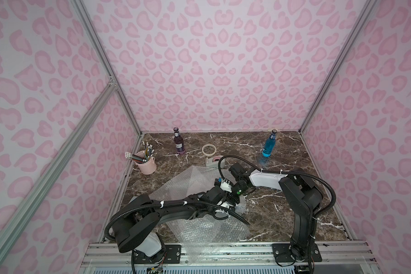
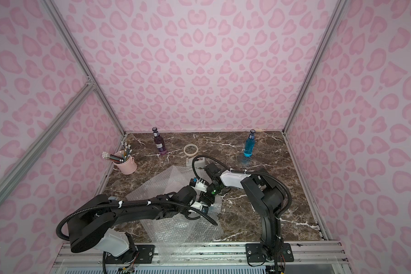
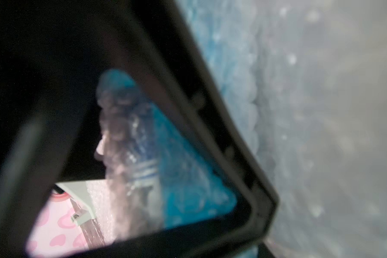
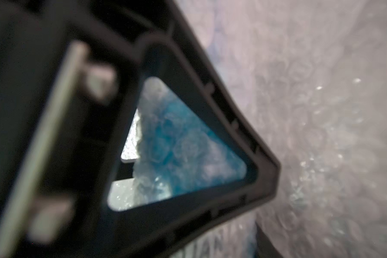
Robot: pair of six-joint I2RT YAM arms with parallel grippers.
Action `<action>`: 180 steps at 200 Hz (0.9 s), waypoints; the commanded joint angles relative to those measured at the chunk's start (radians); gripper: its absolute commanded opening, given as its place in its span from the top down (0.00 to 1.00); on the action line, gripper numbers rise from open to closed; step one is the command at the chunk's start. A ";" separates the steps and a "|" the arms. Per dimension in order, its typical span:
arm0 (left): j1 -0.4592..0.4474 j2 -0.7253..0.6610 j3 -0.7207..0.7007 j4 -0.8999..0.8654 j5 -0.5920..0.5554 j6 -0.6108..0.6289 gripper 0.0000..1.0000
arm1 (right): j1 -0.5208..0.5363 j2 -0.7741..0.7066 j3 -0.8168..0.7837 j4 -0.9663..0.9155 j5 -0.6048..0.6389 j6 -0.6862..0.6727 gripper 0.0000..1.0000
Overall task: Wrap wine bottles in bubble wrap
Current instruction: Wrap the wine bottle in bubble wrap.
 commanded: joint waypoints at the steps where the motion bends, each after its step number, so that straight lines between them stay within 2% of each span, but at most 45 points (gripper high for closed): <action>1: 0.023 -0.010 0.039 -0.076 0.055 -0.037 0.52 | 0.001 -0.008 -0.026 -0.012 0.050 -0.012 0.39; 52: 0.082 0.032 0.144 -0.288 0.181 -0.086 0.55 | -0.023 -0.099 -0.074 0.018 0.085 0.004 0.31; 58: 0.086 0.039 0.153 -0.297 0.191 -0.089 0.55 | -0.027 -0.107 -0.079 0.017 0.097 0.009 0.19; 71: 0.101 0.047 0.176 -0.325 0.221 -0.100 0.55 | -0.037 -0.132 -0.093 0.017 0.123 0.013 0.15; 100: 0.142 0.078 0.233 -0.426 0.295 -0.130 0.55 | -0.082 -0.249 -0.156 0.068 0.161 0.034 0.14; 142: 0.179 0.117 0.258 -0.482 0.358 -0.173 0.55 | -0.158 -0.420 -0.276 0.135 0.215 0.069 0.14; 180: 0.190 0.117 0.256 -0.501 0.352 -0.187 0.56 | -0.176 -0.555 -0.355 0.206 0.232 0.076 0.15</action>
